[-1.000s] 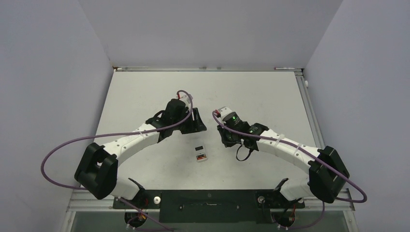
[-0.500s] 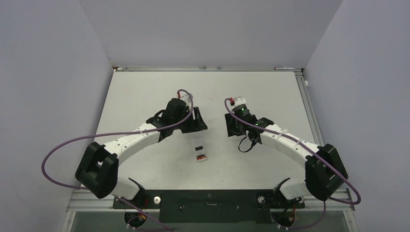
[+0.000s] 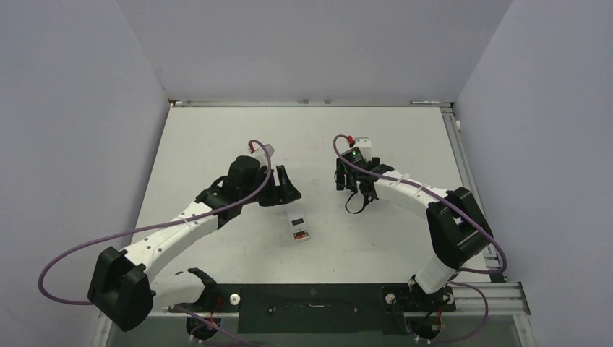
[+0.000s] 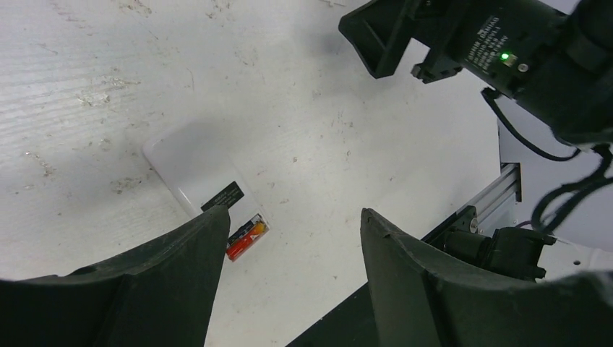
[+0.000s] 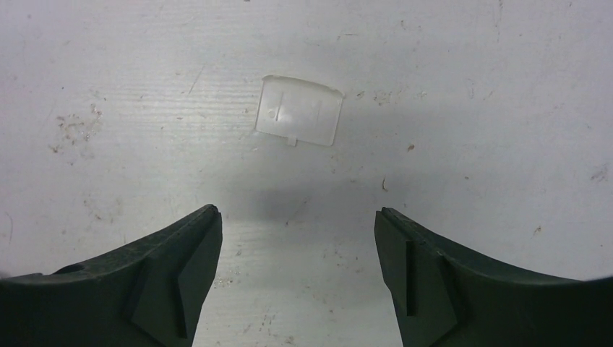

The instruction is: Load the batteries into the remote control

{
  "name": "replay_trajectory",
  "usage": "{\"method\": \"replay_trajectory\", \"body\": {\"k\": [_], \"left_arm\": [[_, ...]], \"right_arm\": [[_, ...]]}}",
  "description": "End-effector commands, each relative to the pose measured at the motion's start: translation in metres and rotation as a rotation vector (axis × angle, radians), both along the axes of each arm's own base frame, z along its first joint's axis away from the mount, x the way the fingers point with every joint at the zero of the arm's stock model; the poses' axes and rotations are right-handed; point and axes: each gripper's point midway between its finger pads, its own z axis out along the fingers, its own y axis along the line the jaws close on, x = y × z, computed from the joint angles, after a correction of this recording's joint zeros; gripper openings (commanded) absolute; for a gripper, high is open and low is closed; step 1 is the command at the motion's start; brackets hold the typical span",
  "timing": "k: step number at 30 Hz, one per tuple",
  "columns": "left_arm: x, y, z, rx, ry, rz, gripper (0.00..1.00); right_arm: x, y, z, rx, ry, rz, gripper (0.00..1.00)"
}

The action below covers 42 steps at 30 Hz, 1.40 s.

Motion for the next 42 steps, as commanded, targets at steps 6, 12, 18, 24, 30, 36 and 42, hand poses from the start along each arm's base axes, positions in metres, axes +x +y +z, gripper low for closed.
{"method": "replay_trajectory", "body": {"k": [6,12,18,24,30,36,42], "left_arm": [[-0.02,0.03,0.047,0.025,-0.121,-0.033,0.68],[-0.036,0.04,0.052,0.06,-0.14,-0.088,0.71],[-0.048,0.04,0.047,0.064,-0.124,-0.15,0.71],[-0.051,0.041,0.046,0.063,-0.129,-0.162,0.71],[-0.051,0.04,0.045,0.057,-0.123,-0.168,0.72],[-0.05,0.042,0.044,0.055,-0.119,-0.158,0.72],[-0.048,0.044,0.042,0.056,-0.113,-0.149,0.72]], "right_arm": [[0.052,0.006,0.007,0.078,-0.092,-0.152,0.78],[0.069,0.007,-0.005,0.094,-0.09,-0.215,0.78],[0.077,0.004,-0.011,0.081,-0.091,-0.255,0.76],[0.081,-0.002,-0.019,0.075,-0.076,-0.275,0.73],[0.082,-0.004,-0.025,0.075,-0.069,-0.279,0.71],[0.083,-0.006,-0.03,0.075,-0.059,-0.28,0.67],[0.082,-0.007,-0.035,0.071,-0.051,-0.278,0.66]]}}
